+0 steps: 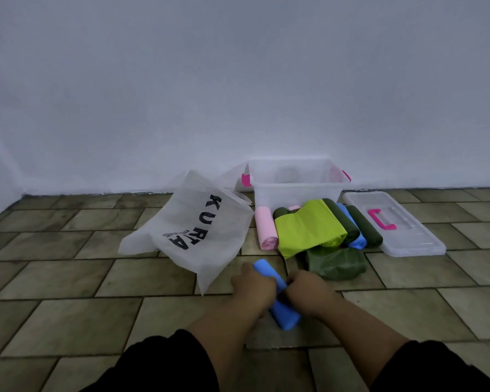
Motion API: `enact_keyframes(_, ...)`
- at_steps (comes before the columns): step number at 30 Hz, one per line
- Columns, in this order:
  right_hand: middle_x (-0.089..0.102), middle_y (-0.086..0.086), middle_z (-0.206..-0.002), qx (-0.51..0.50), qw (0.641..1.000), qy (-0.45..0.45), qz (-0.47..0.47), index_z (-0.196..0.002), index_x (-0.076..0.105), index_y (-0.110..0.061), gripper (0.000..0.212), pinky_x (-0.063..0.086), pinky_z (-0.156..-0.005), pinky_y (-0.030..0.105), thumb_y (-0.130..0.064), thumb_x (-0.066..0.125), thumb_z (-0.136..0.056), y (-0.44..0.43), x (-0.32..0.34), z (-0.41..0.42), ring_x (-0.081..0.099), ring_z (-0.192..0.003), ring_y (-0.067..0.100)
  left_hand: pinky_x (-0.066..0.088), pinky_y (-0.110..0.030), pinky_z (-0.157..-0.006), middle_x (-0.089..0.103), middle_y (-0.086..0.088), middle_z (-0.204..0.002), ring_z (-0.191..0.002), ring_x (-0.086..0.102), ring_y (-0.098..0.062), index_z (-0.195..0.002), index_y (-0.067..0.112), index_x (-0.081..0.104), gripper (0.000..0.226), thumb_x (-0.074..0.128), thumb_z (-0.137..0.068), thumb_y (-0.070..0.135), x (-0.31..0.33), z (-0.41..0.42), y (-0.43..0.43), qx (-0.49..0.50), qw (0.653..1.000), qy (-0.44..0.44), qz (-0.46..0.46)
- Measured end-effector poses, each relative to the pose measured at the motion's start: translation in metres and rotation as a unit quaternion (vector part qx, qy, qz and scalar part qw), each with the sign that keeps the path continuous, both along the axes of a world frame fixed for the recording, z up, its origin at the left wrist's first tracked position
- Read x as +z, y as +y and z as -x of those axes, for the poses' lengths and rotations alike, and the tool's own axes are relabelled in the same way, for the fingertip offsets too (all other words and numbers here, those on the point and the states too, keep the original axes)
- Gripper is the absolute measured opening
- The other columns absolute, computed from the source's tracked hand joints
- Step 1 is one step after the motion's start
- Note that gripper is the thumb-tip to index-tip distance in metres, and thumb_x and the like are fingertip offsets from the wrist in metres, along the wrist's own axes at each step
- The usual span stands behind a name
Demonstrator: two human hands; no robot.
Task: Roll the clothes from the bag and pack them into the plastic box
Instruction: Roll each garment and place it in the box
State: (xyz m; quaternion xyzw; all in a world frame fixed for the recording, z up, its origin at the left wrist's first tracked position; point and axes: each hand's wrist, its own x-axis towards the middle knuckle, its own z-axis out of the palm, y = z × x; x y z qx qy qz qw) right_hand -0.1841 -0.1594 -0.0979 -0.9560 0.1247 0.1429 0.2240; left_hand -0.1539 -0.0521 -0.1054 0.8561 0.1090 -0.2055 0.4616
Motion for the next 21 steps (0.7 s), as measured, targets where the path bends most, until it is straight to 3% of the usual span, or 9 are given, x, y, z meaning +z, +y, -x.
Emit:
enact_keyframes(2,0.065,0.011,-0.104,-0.039,0.995,0.013,-0.086,-0.082,0.059,-0.019,0.010,0.045,-0.069,0.024,-0.026,0.056,-0.088,0.001,-0.001,0.005,0.061,-0.096,0.025,0.048,-0.039,-0.097,0.039,-0.018,-0.141,-0.122,0.050,-0.034,-0.147,0.015,0.024,0.065,0.056,-0.091,0.026,-0.001,-0.002,-0.001,-0.001,1.000,-0.011,-0.018)
enact_keyframes(3,0.064,0.009,-0.099,-0.045,0.992,0.014,-0.115,-0.076,0.056,-0.021,0.013,0.043,-0.062,0.021,-0.026,0.059,-0.087,0.001,-0.001,0.007,0.060,-0.090,0.022,0.046,-0.039,-0.099,0.041,-0.018,-0.142,-0.123,0.050,-0.034,-0.147,0.014,0.023,0.066,0.056,-0.091,0.026,-0.002,-0.004,-0.001,-0.003,1.000,-0.019,-0.020)
enact_keyframes(7,0.071,0.014,-0.097,-0.098,0.959,0.005,-0.267,-0.099,0.067,-0.005,0.021,0.054,-0.076,0.038,-0.017,0.068,-0.081,0.003,-0.007,0.015,0.068,-0.087,0.027,0.048,-0.041,-0.097,0.052,-0.016,-0.133,-0.114,0.055,-0.033,-0.142,0.014,0.033,0.064,0.062,-0.085,0.019,-0.004,-0.009,0.005,0.005,0.996,-0.005,0.091)
enact_keyframes(9,0.068,0.011,-0.082,-0.115,0.934,0.012,-0.338,-0.092,0.067,-0.007,0.014,0.048,-0.059,0.036,-0.016,0.067,-0.082,0.002,-0.007,0.018,0.063,-0.068,0.024,0.052,-0.047,-0.093,0.056,-0.015,-0.122,-0.105,0.059,-0.034,-0.133,0.016,0.044,0.059,0.066,-0.078,0.014,-0.006,-0.010,0.009,0.035,0.981,0.036,0.188)
enact_keyframes(11,0.070,0.012,-0.082,-0.153,0.886,0.025,-0.437,-0.091,0.068,-0.006,0.014,0.047,-0.056,0.031,-0.016,0.063,-0.083,-0.002,-0.008,0.018,0.063,-0.067,0.024,0.054,-0.047,-0.086,0.058,-0.014,-0.114,-0.098,0.061,-0.033,-0.124,0.018,0.049,0.051,0.065,-0.076,0.015,-0.003,-0.012,0.010,0.054,0.965,0.085,0.243)
enact_keyframes(13,0.073,0.018,-0.095,-0.190,0.804,0.030,-0.562,-0.100,0.066,-0.001,0.019,0.056,-0.070,0.037,-0.007,0.058,-0.084,-0.003,-0.004,0.013,0.070,-0.083,0.030,0.054,-0.045,-0.084,0.060,-0.016,-0.113,-0.097,0.061,-0.034,-0.123,0.017,0.052,0.049,0.065,-0.076,0.017,0.003,-0.020,0.007,0.060,0.958,0.097,0.264)
enact_keyframes(16,0.069,0.026,-0.105,-0.182,0.733,0.020,-0.655,-0.107,0.060,0.006,0.025,0.056,-0.080,0.045,0.007,0.050,-0.084,-0.009,0.010,-0.005,0.068,-0.093,0.037,0.052,-0.038,-0.085,0.056,-0.007,-0.116,-0.098,0.058,-0.028,-0.131,0.018,0.043,0.059,0.068,-0.077,0.018,0.018,-0.042,0.000,0.023,0.978,-0.009,0.209)
enact_keyframes(18,0.070,0.025,-0.101,-0.175,0.741,0.005,-0.649,-0.105,0.059,0.006,0.023,0.058,-0.077,0.046,0.010,0.050,-0.084,-0.019,0.027,-0.024,0.069,-0.090,0.036,0.046,-0.030,-0.082,0.051,-0.003,-0.120,-0.099,0.053,-0.022,-0.140,0.020,0.035,0.069,0.069,-0.080,0.022,0.035,-0.064,-0.003,-0.038,0.984,-0.084,0.151)
enact_keyframes(21,0.073,0.019,-0.088,-0.161,0.784,-0.021,-0.599,-0.095,0.059,-0.001,0.016,0.060,-0.061,0.039,0.010,0.055,-0.083,-0.040,0.059,-0.057,0.072,-0.078,0.030,0.040,-0.031,-0.095,0.043,-0.008,-0.144,-0.122,0.048,-0.025,-0.147,0.020,0.031,0.070,0.062,-0.087,0.037,0.062,-0.110,-0.009,-0.093,0.979,-0.141,0.118)
